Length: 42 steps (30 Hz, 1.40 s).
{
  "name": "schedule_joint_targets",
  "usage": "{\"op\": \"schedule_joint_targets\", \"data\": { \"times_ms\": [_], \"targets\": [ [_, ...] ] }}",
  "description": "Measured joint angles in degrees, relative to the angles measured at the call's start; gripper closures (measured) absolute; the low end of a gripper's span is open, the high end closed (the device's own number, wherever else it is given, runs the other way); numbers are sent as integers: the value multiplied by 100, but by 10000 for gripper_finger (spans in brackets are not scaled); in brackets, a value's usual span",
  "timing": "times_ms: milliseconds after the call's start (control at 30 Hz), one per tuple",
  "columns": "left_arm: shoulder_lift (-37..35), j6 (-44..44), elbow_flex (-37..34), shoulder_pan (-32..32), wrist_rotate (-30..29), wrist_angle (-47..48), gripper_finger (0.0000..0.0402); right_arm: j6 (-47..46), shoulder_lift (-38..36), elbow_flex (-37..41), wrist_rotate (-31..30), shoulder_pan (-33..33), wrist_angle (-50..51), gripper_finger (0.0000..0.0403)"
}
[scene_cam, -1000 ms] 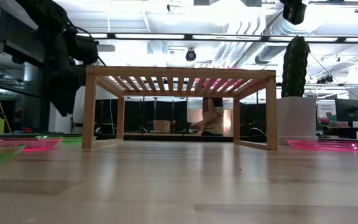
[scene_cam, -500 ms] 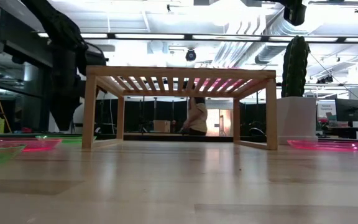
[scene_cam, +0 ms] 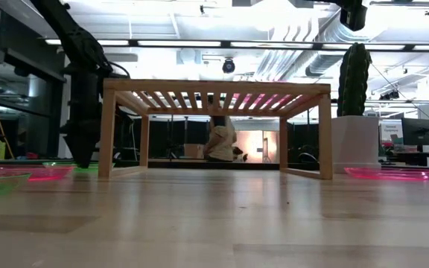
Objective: Place and stack plates onto a shelf
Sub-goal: Put the top green transparent plate on the shelf
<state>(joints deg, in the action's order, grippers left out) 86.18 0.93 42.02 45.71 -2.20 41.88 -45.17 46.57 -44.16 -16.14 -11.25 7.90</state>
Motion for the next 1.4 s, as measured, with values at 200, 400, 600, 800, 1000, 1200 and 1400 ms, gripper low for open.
{"op": "schedule_joint_targets", "data": {
  "times_ms": [200,400,600,800,1000,1200,1400],
  "targets": [
    [176,-6,6,0,-29,-1,257,0,0,0,-2,0,0,210],
    [272,-49,28,-9,-184,3,263,0,0,0,-13,0,0,210],
    [259,-174,24,-9,-268,12,326,-1,0,0,-13,0,0,210],
    [-38,-226,-7,2,-382,113,395,-1,0,0,-11,0,0,210],
    [-587,-327,-6,2,-122,284,400,7,0,0,-9,0,0,210],
    [-1367,-546,-4,2,2,343,401,11,0,0,-2,-1,0,210],
    [-2209,-863,4,2,4,360,401,13,0,0,0,-2,0,210]
  ]
}}
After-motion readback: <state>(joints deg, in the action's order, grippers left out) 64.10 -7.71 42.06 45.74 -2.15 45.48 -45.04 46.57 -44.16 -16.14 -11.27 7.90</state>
